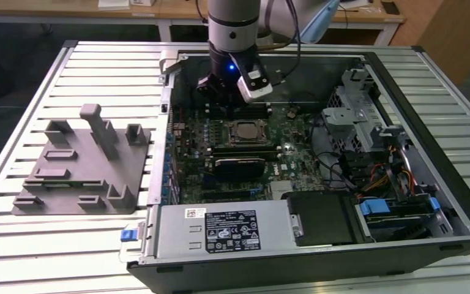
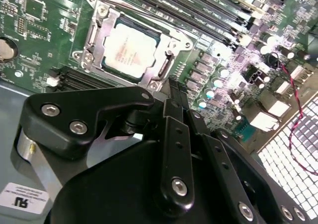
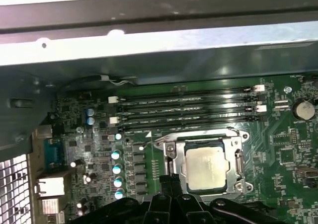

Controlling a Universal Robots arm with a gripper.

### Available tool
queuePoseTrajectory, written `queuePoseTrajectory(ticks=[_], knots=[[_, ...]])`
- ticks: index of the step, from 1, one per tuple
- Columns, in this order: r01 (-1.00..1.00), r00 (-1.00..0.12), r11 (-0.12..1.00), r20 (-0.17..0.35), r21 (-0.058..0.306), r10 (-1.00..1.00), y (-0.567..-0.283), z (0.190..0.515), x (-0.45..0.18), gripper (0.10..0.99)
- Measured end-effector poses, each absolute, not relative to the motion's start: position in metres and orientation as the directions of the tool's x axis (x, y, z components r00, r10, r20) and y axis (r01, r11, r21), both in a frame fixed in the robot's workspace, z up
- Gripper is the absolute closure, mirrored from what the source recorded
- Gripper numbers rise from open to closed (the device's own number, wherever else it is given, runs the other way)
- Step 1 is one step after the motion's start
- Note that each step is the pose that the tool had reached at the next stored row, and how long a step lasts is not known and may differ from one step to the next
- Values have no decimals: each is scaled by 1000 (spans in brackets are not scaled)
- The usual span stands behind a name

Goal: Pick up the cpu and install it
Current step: 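Install the first cpu locking lever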

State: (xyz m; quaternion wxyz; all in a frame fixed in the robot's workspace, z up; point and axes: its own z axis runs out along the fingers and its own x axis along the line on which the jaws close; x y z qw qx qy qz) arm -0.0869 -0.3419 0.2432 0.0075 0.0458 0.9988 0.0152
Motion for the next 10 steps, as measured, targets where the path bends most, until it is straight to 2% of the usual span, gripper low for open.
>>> queuePoseTrajectory(ticks=[10], knots=[[91,-996,995,-13,36,92,-342,243,-100,980]])
